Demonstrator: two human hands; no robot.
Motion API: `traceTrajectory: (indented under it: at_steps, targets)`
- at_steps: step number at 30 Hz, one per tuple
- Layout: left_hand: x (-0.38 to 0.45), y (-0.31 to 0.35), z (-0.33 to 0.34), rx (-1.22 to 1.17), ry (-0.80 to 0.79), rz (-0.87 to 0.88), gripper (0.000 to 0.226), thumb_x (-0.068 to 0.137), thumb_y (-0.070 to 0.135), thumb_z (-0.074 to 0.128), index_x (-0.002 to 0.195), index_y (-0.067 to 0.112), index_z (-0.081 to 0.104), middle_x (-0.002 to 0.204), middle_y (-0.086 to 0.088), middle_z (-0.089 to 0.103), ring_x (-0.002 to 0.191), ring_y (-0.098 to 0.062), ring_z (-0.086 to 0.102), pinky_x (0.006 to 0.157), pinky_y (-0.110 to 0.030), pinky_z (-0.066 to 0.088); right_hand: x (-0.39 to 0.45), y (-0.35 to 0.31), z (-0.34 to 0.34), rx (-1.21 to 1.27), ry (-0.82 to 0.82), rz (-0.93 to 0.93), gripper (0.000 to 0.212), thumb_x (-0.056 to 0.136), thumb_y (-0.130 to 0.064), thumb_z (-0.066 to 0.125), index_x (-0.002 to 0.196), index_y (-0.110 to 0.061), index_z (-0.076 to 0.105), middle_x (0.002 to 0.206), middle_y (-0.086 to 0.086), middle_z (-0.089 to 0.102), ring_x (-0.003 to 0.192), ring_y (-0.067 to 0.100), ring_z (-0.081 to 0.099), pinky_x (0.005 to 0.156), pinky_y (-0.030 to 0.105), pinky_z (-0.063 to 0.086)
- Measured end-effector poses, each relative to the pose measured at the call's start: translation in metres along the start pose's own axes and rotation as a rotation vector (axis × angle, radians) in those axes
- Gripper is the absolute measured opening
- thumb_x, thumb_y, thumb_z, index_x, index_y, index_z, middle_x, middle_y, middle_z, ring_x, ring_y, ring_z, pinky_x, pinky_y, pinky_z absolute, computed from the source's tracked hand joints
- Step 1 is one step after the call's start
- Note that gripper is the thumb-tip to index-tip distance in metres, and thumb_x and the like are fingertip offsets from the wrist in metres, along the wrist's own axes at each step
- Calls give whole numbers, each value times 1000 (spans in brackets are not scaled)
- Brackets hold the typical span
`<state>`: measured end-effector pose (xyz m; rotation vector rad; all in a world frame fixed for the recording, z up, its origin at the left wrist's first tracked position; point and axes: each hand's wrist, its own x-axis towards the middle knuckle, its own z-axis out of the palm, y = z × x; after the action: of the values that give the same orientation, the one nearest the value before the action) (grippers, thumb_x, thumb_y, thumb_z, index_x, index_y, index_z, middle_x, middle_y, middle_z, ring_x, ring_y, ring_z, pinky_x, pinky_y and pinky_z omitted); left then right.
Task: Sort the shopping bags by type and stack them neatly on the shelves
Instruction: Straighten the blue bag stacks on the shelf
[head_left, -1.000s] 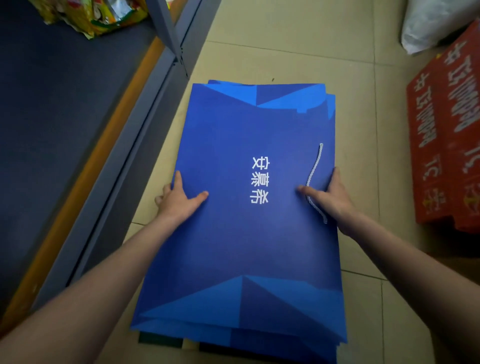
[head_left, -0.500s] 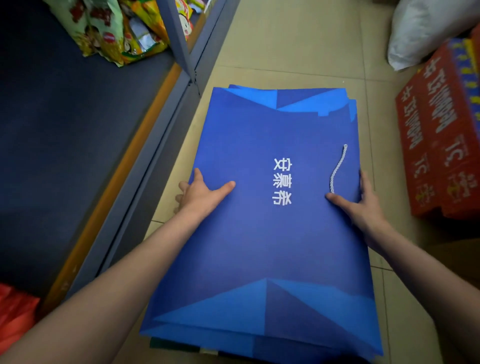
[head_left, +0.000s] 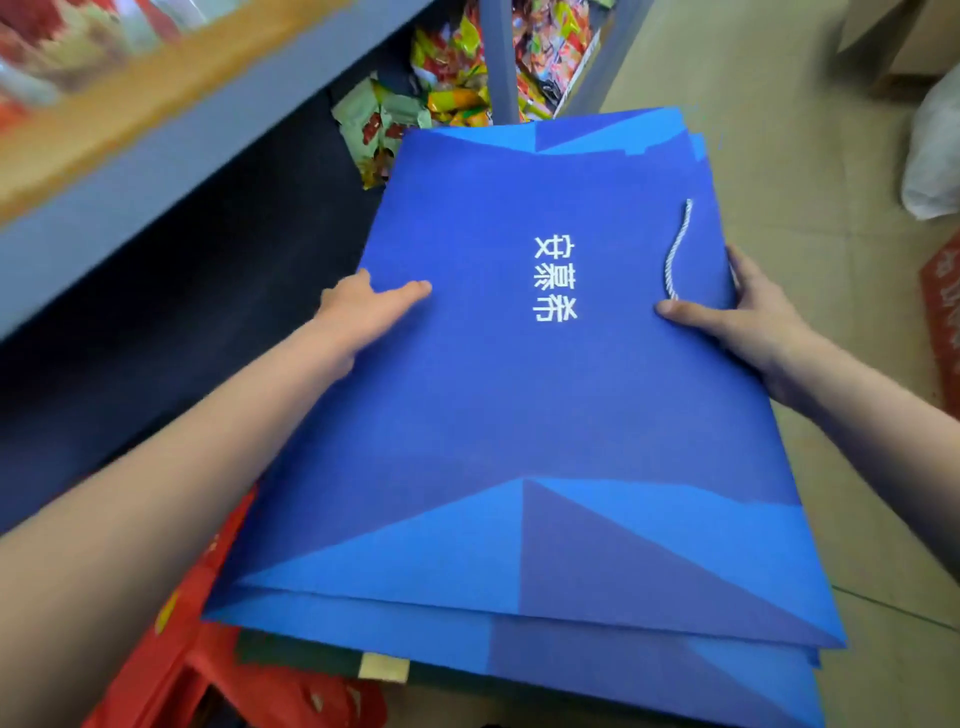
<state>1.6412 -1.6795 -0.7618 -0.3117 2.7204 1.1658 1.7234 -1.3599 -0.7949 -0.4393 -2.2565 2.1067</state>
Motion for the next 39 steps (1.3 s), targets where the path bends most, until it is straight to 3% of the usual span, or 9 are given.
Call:
traceTrajectory:
  at_steps: [4,6,9,15,19,22,27,31,39]
  targets:
    - [18,-48,-49,65,111,-29,87,77,59,64,143,10,37,144,-5,42,130,-22,44,109,-34,35,12,-3,72,41,-80,-5,62,77,-18,76,124,-31,39,113,-14,61,96,12,65,71,33,58]
    - [32,-62,-66,30,108,-51,87,73,62,64,139,10,43,138,-6,50,124,-23,50,106,-33,39,24,-1,107,66,-63,24,60,75,-21,78,119,-33,40,117,-8,61,98,19,66,77,41,57]
    - [60,-77,-83,139,119,-68,72,86,46,60,140,3,39,145,-13,40,131,-26,41,108,-30,30,40,3,158,41,54,35,69,63,-34,77,124,-27,45,125,3,55,103,25,61,89,46,52]
    - [59,-112,-66,504,-151,-124,65,92,44,51,145,10,32,154,-14,21,142,-26,21,115,-31,16,42,19,217,-146,79,82,75,89,-24,60,148,-18,14,141,9,18,107,23,49,99,26,35]
    - [12,-106,-50,413,-165,35,60,91,42,53,142,13,38,150,-7,30,139,-19,28,111,-24,19,31,33,209,-221,-78,92,88,85,-32,65,150,-22,5,146,10,18,127,25,39,109,35,33]
    - [-37,-93,-34,398,-241,88,67,86,54,56,141,20,39,150,-3,28,140,-19,24,113,-27,17,29,29,187,-274,-255,48,105,66,-54,74,148,-27,13,146,3,27,131,23,36,108,45,36]
    - [-89,-42,16,507,-295,73,88,75,68,55,147,32,19,156,2,8,144,-22,5,115,-44,16,47,5,126,-590,-432,-243,93,79,-38,72,149,-30,12,154,10,12,143,21,16,113,29,18]
    - [-82,-11,71,817,-237,-24,116,71,70,59,145,30,-20,155,-9,-22,141,-43,-9,111,-60,10,67,0,92,-1099,-670,-493,108,72,-35,78,147,-41,0,157,9,-3,139,31,10,111,42,21]
    - [-78,-18,91,1041,-141,-47,116,78,58,62,140,30,-32,154,-8,-24,142,-41,-4,110,-55,21,91,-5,101,-1569,-806,-878,120,71,-50,74,142,-41,-22,155,7,-22,144,32,-7,116,47,8]
